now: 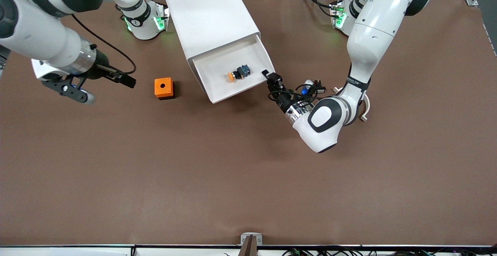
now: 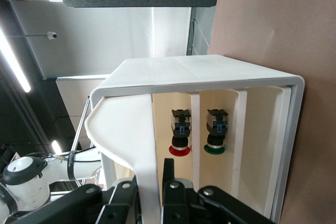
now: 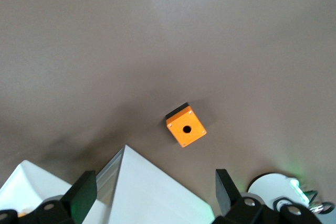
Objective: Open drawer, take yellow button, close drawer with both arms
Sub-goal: 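Pull the drawer open with the left gripper while the right gripper approaches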
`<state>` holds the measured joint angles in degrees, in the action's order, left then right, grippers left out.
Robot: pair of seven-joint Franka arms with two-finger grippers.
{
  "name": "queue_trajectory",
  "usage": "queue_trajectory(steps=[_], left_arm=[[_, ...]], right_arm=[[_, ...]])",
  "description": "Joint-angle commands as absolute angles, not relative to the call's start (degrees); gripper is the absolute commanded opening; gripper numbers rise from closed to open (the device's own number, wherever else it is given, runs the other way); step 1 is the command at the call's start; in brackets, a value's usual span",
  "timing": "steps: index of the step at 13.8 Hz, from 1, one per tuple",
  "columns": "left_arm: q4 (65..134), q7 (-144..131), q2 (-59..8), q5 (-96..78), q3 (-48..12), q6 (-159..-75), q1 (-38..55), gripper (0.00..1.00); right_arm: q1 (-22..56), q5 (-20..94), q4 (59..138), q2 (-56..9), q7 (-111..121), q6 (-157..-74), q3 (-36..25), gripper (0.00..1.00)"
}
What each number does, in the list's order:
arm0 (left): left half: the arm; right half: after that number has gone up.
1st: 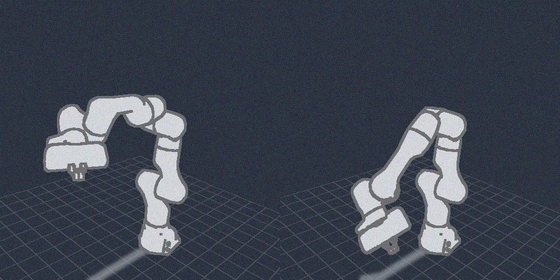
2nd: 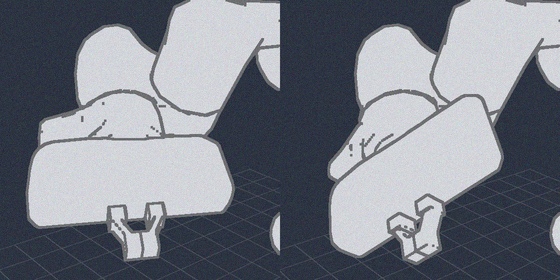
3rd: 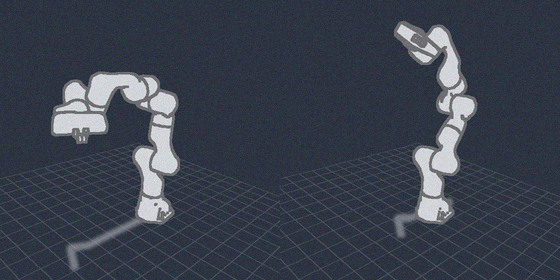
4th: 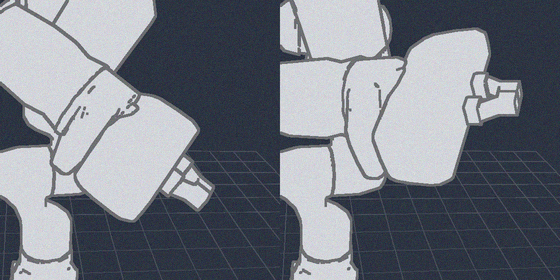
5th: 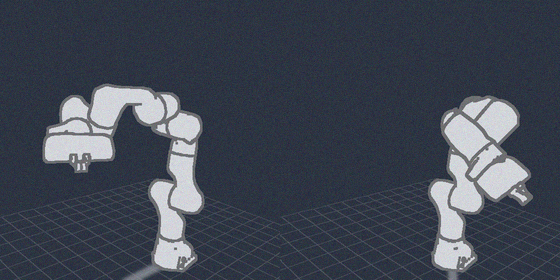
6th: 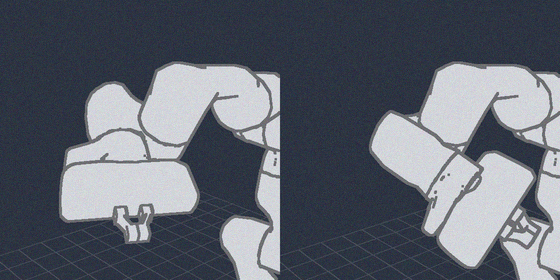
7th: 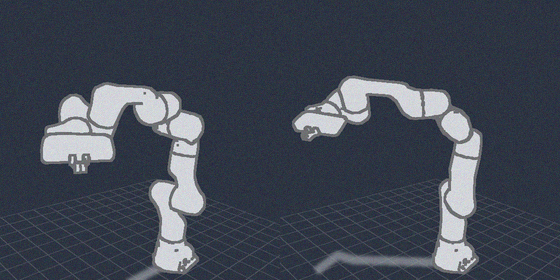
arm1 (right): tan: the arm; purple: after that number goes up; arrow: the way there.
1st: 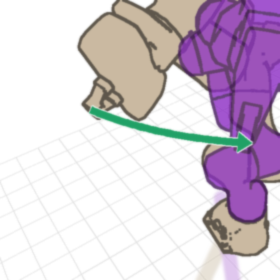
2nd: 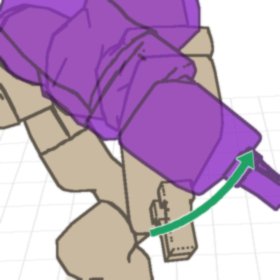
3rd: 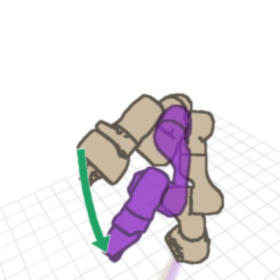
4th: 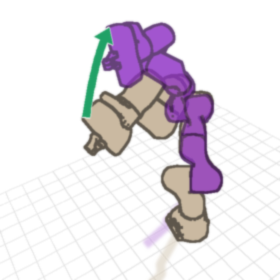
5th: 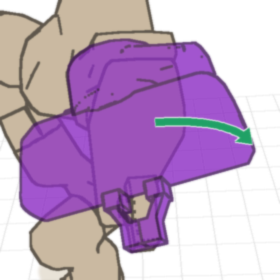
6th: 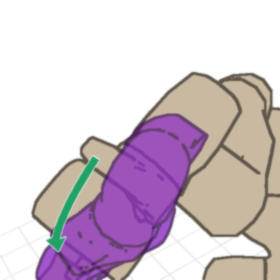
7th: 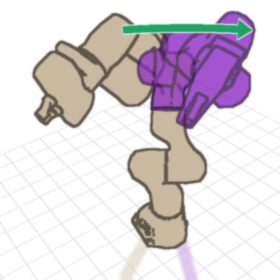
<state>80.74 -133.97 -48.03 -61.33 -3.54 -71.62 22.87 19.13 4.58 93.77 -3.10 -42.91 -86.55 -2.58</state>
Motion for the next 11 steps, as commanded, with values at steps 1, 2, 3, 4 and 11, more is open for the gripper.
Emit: queue_trajectory(steps=[1,2,3,4,11], left_arm=[[79.1,-133.5,-49.2,-59.3,-3.3,-71.1,22.8,0.17],[79.0,-131.8,-49.1,-59.4,-3.3,-71.1,22.8,0.33],[78.8,-128.7,-49.0,-59.5,-3.2,-71.2,22.7,0.6],[78.0,-125.4,-49.0,-59.4,-3.2,-71.3,22.6,0.76],[70.7,-91.2,-48.7,-61.8,-3.2,-71.5,19.7,0.99]], right_arm=[[24.3,5.2,94.1,-2.7,-51.7,-88.6,-3.1,1.0],[26.4,5.2,94.2,-2.7,-54.4,-89.7,-3.1,1.0],[28.3,5.2,94.7,-2.8,-56.3,-90.7,-3.1,1.0],[30.0,5.2,95.1,-3.0,-58.1,-91.7,-3.1,1.0],[39.5,4.4,96.1,-3.5,-71.8,-95.9,-3.1,1.0]])
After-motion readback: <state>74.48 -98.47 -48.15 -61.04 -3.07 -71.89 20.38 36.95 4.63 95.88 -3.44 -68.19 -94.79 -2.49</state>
